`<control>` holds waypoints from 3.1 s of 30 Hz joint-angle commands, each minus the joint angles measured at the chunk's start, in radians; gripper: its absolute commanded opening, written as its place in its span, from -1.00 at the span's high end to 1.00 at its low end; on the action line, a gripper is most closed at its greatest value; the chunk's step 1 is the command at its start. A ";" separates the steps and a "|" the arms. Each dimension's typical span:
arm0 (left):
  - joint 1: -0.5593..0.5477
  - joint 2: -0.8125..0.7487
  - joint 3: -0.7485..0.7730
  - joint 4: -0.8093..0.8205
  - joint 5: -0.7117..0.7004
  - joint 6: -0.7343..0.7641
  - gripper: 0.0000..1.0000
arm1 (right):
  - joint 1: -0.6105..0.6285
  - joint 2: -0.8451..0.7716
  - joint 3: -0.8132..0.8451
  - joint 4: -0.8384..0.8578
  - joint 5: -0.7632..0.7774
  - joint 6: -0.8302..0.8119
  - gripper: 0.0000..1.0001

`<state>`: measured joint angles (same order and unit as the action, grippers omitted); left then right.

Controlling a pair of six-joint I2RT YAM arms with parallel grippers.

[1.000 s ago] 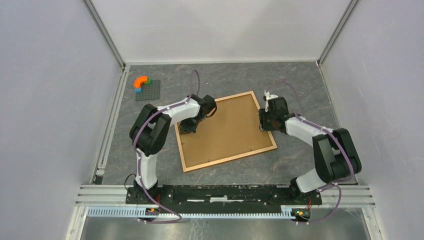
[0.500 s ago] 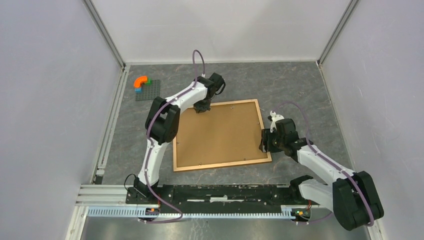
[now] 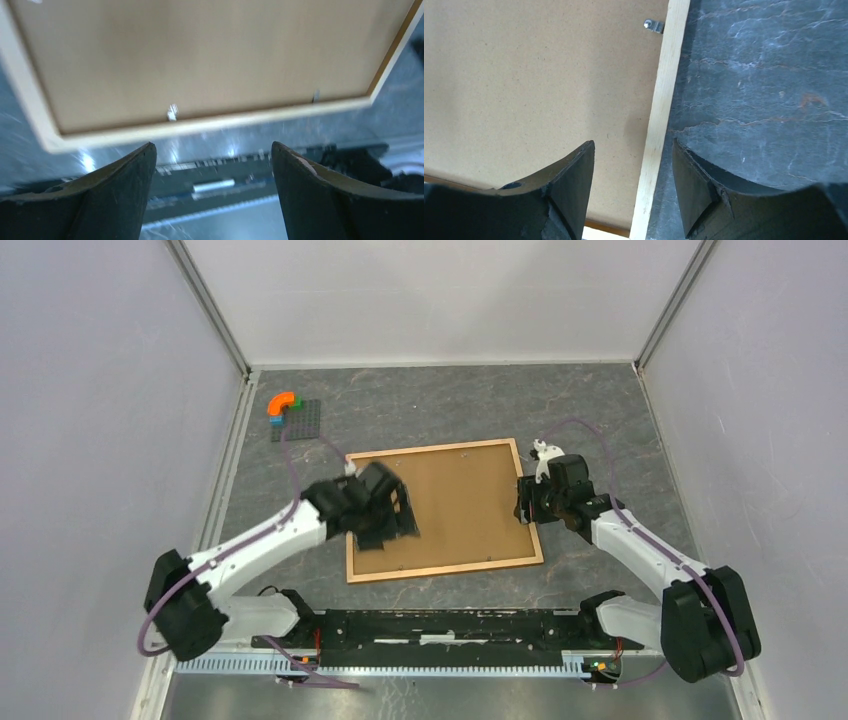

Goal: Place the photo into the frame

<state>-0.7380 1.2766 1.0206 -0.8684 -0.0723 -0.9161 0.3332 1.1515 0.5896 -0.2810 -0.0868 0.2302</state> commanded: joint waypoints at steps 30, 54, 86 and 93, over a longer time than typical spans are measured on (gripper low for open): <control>-0.213 0.228 -0.347 0.368 -0.005 -0.911 0.37 | 0.003 -0.042 0.012 -0.003 0.001 -0.042 -0.26; 0.130 0.353 -0.072 0.092 -0.190 0.507 0.85 | -0.020 0.329 0.380 0.013 0.122 -0.165 -0.44; 0.151 0.424 0.027 0.124 -0.174 0.568 0.93 | 0.056 0.563 0.349 0.185 0.129 -0.173 -0.26; 0.152 0.425 0.020 0.125 -0.171 0.560 0.94 | 0.068 0.583 0.340 0.206 0.157 -0.163 -0.21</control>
<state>-0.5968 1.6859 1.0672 -0.7921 -0.2264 -0.4221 0.3927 1.7123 0.9421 -0.1131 0.0261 0.0658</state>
